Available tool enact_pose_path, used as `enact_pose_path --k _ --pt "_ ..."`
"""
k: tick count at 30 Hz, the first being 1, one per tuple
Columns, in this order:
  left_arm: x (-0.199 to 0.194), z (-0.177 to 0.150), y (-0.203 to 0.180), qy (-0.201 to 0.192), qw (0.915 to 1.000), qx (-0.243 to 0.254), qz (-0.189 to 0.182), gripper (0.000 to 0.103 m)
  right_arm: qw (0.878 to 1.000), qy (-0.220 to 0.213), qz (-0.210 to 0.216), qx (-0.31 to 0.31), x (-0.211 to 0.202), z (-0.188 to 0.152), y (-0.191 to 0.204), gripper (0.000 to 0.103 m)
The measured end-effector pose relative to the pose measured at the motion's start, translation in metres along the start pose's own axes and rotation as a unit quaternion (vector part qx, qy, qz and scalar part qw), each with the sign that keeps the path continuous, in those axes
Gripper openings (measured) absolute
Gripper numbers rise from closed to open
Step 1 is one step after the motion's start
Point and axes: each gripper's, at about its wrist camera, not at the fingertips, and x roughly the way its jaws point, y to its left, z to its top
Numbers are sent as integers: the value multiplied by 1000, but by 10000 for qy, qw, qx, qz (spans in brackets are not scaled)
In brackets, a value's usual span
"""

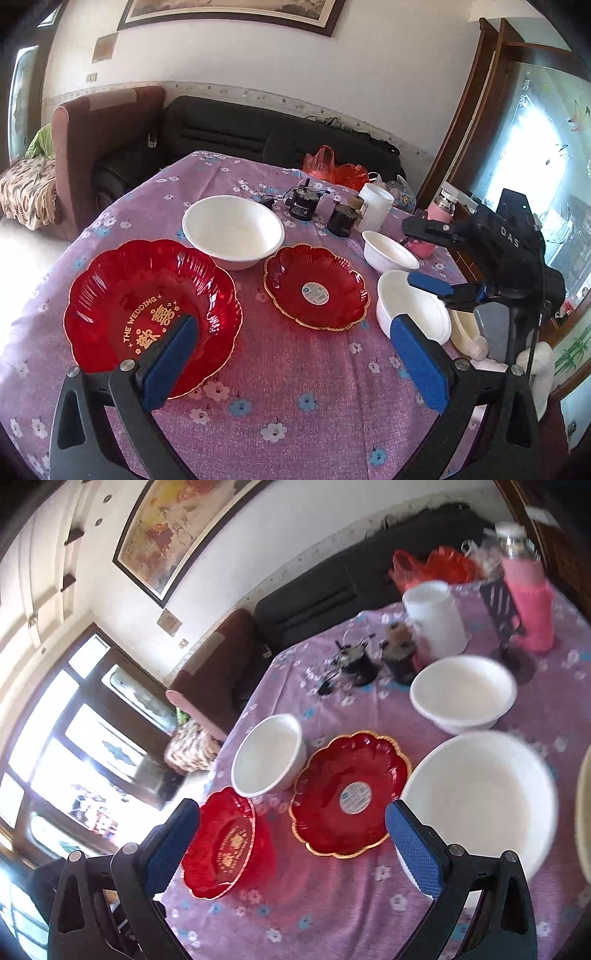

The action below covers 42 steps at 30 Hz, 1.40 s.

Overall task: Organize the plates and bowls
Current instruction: 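Move the right tool to the small red plate with the sticker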

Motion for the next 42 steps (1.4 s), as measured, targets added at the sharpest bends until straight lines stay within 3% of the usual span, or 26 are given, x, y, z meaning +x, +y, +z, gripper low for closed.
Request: enact_pose_path --k 3,6,8,10,13,16,23,27,32,36,38,40,42 --pt "4 -4 0 63 10000 40 -6 103 9988 208 301 318 28 -2 -12 102" --pt "12 -8 -3 173 9998 86 -25 103 9980 410 262 410 45 -3 -18 103" --pt "16 -10 -4 232 9997 99 -50 103 9976 516 70 459 55 -4 -24 103" --pt "19 -12 -5 270 9996 96 -81 103 9972 480 -386 434 60 -3 -34 102" --pt "23 -15 -4 293 9995 69 -112 103 9966 433 -458 534 52 4 -43 101" --pt "26 -15 -3 313 9994 57 -146 103 9909 303 -1297 198 47 9 -38 101" --pt "25 -20 -3 316 9992 132 -228 103 9852 317 -1634 -414 61 29 -12 101" --pt "23 -21 4 351 9990 140 -258 103 9741 889 -1952 -714 110 49 -12 100" --pt "19 -18 15 282 9993 152 -187 103 9502 1359 -2592 -1074 164 60 -27 88" --pt "20 -16 19 251 9992 197 -225 103 9364 1722 -2798 -1237 184 56 -36 74" --pt "24 -17 18 284 9991 210 -243 103 9343 1777 -2847 -1203 182 54 -40 58" --pt "26 -18 17 318 9989 204 -279 103 9424 1841 -2637 -922 172 51 -46 36" --pt "28 -19 16 348 9988 191 -296 103 9468 1913 -2463 -792 160 44 -47 27"
